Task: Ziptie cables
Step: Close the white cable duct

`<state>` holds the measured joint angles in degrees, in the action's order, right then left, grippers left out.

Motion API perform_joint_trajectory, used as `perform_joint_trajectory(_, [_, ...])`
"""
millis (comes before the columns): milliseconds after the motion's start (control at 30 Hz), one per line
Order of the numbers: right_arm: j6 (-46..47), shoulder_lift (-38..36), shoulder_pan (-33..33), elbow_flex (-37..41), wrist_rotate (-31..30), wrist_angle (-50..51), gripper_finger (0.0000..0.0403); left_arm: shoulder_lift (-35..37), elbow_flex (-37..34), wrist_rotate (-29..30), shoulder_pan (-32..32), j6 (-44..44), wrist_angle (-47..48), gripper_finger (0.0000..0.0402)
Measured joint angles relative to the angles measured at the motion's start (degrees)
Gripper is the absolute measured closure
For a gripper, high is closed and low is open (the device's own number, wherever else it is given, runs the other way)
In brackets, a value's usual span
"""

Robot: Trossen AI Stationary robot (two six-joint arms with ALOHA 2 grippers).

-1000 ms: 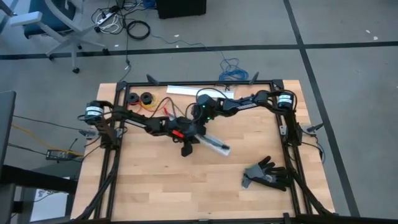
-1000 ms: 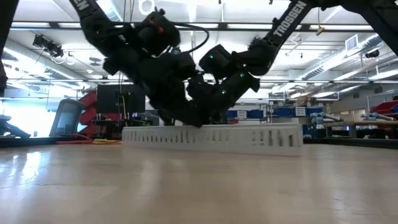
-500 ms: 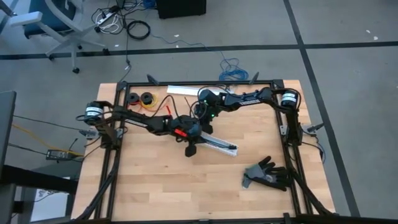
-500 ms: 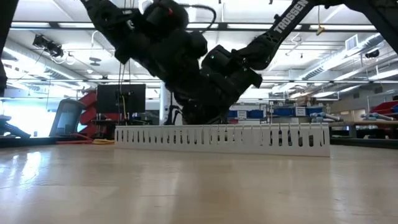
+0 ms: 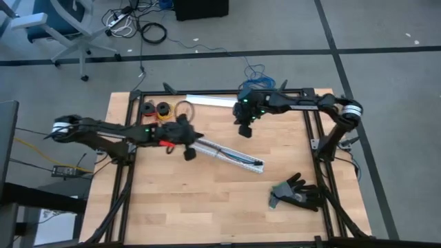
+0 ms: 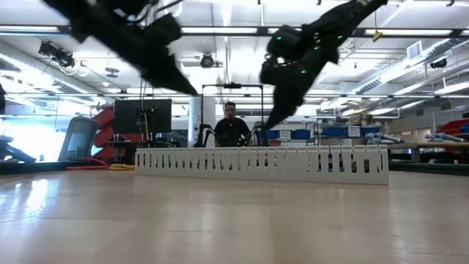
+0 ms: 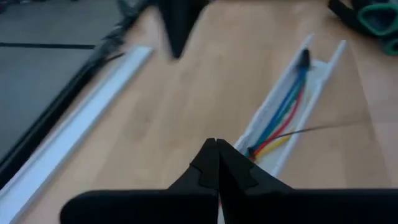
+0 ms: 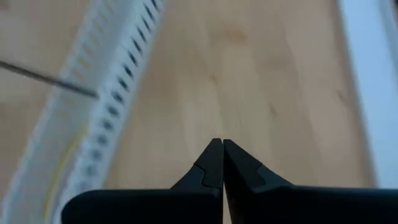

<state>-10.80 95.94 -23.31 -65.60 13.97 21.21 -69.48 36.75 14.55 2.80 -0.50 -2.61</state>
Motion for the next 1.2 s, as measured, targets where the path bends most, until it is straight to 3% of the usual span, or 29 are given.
perform_joint_trajectory(167, [0.3, -9.4, -2.2, 9.4, -7.6, 1.3, 0.0403, 9.3, -11.1, 0.5, 2.8, -2.5, -9.1, 0.0401])
perform_joint_trajectory(267, [1.1, -13.8, -4.3, 15.0, -8.8, -0.4, 0.0403, 13.2, -16.0, -0.1, 5.1, -2.5, -12.8, 0.0401])
perform_joint_trajectory(467, [2.1, -15.3, -9.4, 20.3, -9.2, -2.9, 0.0403, 14.7, -18.4, -9.1, 14.9, 0.0, -15.4, 0.0401])
perform_joint_trajectory(667, [-1.1, -8.5, -14.9, 16.5, -9.4, -3.6, 0.04, 12.5, -18.3, -27.0, 30.3, 3.5, -20.7, 0.0401])
perform_joint_trajectory(867, [-7.0, -1.3, -16.7, 9.3, -8.0, -1.4, 0.0358, 4.2, -15.7, -41.0, 43.5, 4.5, -22.5, 0.0401])
perform_joint_trajectory(1000, [-10.5, 2.9, -17.3, 4.3, -7.7, -0.5, 0.0318, -2.7, -13.4, -46.6, 46.7, 4.6, -25.2, 0.0401])
perform_joint_trajectory(1200, [-17.1, 9.3, -17.9, -1.4, -6.9, 0.6, 0.0294, -8.3, -11.2, -47.6, 47.1, 4.8, -26.8, 0.0401])
